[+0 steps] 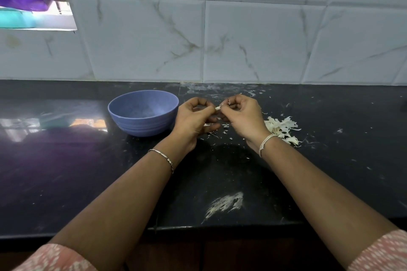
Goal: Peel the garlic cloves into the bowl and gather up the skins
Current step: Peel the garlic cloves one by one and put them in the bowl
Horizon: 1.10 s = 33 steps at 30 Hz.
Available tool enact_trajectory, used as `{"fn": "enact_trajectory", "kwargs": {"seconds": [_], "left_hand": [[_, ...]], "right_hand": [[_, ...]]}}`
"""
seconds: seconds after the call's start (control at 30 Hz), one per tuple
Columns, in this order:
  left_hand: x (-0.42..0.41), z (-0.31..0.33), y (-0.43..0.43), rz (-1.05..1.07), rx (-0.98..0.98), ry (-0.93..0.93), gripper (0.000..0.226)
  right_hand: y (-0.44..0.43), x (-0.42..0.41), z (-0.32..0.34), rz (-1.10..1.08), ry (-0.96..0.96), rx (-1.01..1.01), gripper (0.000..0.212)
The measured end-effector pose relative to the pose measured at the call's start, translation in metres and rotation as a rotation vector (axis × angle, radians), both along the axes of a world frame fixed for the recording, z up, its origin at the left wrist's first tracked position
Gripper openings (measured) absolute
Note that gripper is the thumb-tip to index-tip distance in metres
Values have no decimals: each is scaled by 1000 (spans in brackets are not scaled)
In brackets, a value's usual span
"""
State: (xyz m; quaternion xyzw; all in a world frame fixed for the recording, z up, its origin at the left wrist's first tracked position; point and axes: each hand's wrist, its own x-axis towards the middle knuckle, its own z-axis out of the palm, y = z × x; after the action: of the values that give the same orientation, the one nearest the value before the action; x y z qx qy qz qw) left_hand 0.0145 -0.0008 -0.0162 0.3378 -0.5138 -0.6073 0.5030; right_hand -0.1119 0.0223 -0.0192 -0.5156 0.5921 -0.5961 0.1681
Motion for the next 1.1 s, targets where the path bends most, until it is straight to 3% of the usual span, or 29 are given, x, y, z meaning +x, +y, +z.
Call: {"fn": "enact_trajectory", "kwargs": {"seconds": [0.1, 0.33, 0.53, 0.7, 0.9, 0.97, 1.1], "left_hand": [[0, 1, 1, -20, 10, -3, 11], [5, 3, 1, -99, 57, -20, 10], [7, 3, 1, -129, 62, -88, 19], [6, 2, 0, -104, 32, -125, 13], [5, -1, -1, -150, 5, -135, 15], [6, -1, -1, -154, 2, -134, 15], [5, -2, -1, -154, -15, -140, 17]], "right_hand": [[1, -1, 0, 22, -37, 7, 8], [8, -8, 6, 54, 437, -47, 7], [10, -16, 4, 50, 596, -75, 8], [12, -24, 11, -65, 724, -113, 4], [19, -56, 18, -189, 817, 156, 16], [23, -65, 22, -261, 839, 221, 10], [24, -68, 21, -310, 818, 228, 31]]}}
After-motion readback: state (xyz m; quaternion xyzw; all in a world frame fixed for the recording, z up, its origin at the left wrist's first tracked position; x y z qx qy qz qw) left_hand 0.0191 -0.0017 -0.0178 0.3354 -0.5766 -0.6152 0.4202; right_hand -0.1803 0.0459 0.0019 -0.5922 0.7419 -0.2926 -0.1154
